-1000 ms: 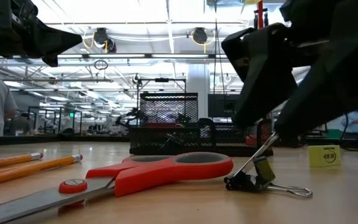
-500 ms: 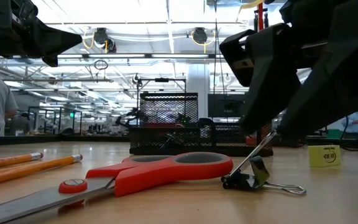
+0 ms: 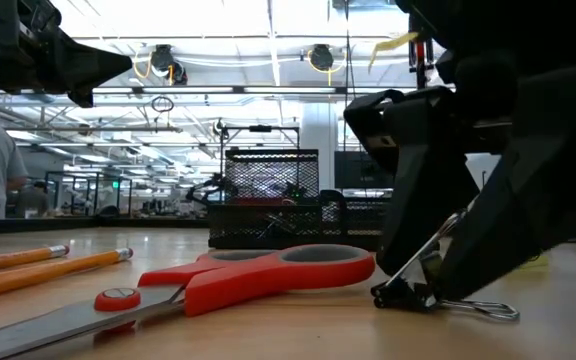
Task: Pick and place office supplies into organizer
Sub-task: Put the binder clip into the desk organizer
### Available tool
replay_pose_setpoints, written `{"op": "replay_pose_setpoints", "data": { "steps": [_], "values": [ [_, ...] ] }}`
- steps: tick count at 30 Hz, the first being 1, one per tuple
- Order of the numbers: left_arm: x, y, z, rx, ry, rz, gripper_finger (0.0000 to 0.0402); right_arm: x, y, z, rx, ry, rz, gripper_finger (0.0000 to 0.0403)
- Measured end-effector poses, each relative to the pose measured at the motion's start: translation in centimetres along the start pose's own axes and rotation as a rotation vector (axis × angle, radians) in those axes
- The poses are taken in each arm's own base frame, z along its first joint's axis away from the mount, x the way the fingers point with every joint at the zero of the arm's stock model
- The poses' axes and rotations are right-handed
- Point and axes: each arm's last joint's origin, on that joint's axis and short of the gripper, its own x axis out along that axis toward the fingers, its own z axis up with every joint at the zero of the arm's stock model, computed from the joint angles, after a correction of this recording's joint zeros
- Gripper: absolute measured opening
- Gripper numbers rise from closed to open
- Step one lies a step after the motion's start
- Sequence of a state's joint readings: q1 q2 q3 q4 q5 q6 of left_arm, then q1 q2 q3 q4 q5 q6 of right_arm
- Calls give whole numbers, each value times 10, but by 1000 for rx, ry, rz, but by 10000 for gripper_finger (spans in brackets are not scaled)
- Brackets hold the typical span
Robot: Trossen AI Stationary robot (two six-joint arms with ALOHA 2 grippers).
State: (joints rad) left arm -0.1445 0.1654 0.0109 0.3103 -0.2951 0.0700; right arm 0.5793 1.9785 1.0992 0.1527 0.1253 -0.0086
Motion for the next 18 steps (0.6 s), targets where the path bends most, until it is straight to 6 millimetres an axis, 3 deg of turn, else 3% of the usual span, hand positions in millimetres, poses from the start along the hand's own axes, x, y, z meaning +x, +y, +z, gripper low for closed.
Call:
{"op": "replay_pose_setpoints", "data": {
  "steps": [7,14,18],
  "values": [
    [0,0,0,1,0,0,24,-2,0,2,5,-9,0,84],
    [0,0,0,0,0,0,24,-2,-1,3,1,-18,-2,13],
    [0,0,0,0,0,0,24,-5,-2,5,8,-17,-2,10]
  ]
}}
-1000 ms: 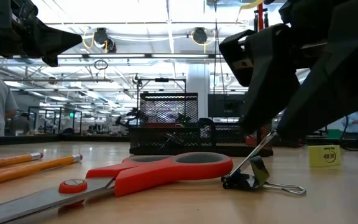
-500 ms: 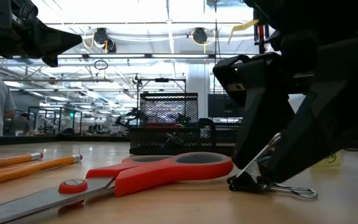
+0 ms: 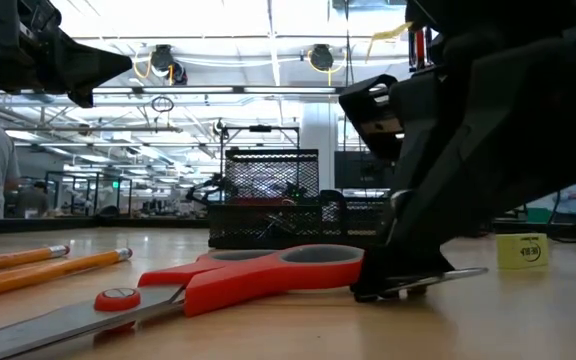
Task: Pick and place office supplies into organizer
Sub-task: Put the binder clip into the desk organizer
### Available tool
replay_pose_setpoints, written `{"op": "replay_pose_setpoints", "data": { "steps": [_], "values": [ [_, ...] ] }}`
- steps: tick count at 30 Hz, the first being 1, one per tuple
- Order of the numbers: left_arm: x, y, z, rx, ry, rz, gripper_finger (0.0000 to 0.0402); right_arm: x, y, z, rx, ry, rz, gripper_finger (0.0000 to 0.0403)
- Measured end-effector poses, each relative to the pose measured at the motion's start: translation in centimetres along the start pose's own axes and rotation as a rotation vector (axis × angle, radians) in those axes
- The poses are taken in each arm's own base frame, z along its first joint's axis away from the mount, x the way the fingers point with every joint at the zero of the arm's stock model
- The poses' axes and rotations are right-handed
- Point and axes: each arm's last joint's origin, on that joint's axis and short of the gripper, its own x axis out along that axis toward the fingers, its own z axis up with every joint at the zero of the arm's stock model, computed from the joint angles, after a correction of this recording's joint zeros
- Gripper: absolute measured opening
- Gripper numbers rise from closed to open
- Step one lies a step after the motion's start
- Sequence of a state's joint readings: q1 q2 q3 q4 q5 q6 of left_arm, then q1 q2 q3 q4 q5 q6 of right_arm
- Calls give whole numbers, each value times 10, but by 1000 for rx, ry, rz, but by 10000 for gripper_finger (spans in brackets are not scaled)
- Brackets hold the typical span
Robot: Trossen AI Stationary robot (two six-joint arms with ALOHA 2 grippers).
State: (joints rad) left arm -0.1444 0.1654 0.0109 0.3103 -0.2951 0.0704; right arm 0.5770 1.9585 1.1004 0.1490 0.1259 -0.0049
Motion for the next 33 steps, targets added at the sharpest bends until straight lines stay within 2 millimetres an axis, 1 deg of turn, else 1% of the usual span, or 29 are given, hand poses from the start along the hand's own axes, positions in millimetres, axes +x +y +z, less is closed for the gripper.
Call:
{"op": "replay_pose_setpoints", "data": {
  "steps": [4,7,9,11,14,16,18,20,24,26,30,33],
  "values": [
    [0,0,0,0,0,0,24,-11,-1,6,3,-6,-3,3],
    [0,0,0,0,0,0,24,-28,-4,18,5,-47,-13,2],
    [0,0,0,0,0,0,24,-41,-7,23,-9,-44,-48,1],
    [0,0,0,0,0,0,24,-54,-11,26,-27,-32,-129,1],
    [0,0,0,0,0,-1,24,-71,-22,34,-19,-55,-315,1],
    [0,0,0,0,0,-1,24,-75,-33,37,4,-72,-392,1],
    [0,0,0,0,0,-1,24,-74,-43,36,5,-58,-421,1],
    [0,0,0,0,0,-1,24,-67,-55,33,17,-53,-447,1],
    [0,0,0,0,1,-1,24,-44,-76,22,32,-22,-492,0],
    [0,0,0,3,1,-1,24,-36,-84,17,38,-5,-527,0],
    [0,0,0,4,1,-1,24,-34,-98,14,69,-2,-617,0],
    [0,0,0,4,1,-1,24,-34,-106,13,111,-12,-627,0]
  ]
}}
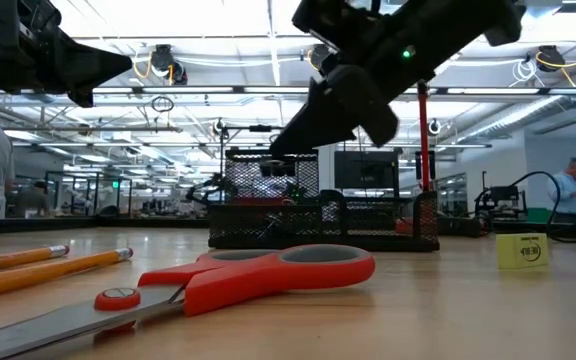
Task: Pick and place office supplies into organizer
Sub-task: Put the binder clip into the desk organizer
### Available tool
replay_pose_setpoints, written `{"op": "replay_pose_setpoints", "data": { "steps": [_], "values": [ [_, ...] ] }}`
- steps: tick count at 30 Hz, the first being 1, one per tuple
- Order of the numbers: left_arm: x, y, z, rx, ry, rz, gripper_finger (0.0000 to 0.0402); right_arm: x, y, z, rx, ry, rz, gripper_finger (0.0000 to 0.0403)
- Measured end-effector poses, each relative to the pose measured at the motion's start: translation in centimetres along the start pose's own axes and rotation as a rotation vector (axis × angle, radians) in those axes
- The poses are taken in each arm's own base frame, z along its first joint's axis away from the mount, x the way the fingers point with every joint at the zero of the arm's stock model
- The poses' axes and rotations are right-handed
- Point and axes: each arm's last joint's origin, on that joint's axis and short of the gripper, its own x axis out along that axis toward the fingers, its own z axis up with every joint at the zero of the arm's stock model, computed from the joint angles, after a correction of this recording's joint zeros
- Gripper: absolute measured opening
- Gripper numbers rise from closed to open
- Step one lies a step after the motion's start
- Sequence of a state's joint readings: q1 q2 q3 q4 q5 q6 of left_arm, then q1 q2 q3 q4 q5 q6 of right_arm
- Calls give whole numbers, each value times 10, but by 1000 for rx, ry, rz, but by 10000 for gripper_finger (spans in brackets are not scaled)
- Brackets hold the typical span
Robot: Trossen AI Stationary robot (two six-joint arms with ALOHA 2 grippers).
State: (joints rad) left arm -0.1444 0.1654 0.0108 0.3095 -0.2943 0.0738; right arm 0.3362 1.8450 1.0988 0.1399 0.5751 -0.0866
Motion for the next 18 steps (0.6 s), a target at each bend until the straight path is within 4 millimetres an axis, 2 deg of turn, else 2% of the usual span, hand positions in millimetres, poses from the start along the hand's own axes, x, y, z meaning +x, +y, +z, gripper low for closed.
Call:
{"op": "replay_pose_setpoints", "data": {
  "steps": [4,18],
  "values": [
    [0,0,0,0,0,0,24,3,-6,-2,25,16,-12,0],
    [0,0,0,0,0,0,24,2,-2,-11,72,108,43,0]
  ]
}}
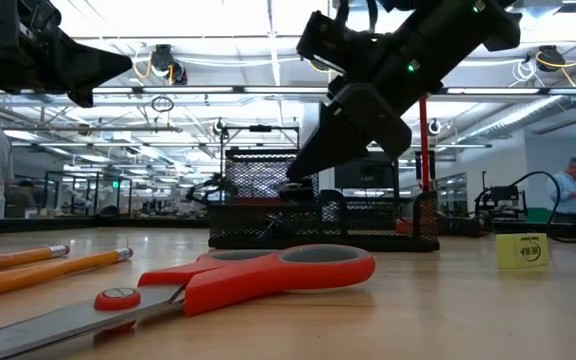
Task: Pick and place office supplies into organizer
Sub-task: Put the binder clip into the desk organizer
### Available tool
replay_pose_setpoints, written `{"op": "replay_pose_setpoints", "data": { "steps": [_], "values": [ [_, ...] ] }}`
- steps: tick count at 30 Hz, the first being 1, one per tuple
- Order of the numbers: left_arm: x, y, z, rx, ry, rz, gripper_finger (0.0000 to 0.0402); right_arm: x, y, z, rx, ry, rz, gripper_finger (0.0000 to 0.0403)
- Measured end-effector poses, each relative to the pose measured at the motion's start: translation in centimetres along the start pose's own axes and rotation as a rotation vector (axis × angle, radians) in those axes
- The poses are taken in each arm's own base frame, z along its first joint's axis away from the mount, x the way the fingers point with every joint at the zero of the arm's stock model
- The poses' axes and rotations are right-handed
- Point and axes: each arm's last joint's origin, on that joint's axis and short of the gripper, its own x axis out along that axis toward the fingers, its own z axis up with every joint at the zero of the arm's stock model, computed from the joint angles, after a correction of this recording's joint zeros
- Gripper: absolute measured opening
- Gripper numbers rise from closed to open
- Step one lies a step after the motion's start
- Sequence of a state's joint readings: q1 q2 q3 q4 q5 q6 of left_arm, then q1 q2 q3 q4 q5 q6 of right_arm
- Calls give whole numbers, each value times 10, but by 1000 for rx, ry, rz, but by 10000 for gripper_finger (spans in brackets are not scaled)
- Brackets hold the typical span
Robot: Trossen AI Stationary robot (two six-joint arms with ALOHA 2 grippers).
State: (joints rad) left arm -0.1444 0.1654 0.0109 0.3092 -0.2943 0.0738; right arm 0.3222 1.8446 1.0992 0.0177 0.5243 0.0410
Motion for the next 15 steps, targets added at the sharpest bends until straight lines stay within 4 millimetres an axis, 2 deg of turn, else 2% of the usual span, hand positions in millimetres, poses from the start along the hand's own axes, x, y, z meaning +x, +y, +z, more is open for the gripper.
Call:
{"op": "replay_pose_setpoints", "data": {
  "steps": [15],
  "values": [
    [0,0,0,1,2,2,24,15,0,-10,33,42,-42,0]
  ]
}}
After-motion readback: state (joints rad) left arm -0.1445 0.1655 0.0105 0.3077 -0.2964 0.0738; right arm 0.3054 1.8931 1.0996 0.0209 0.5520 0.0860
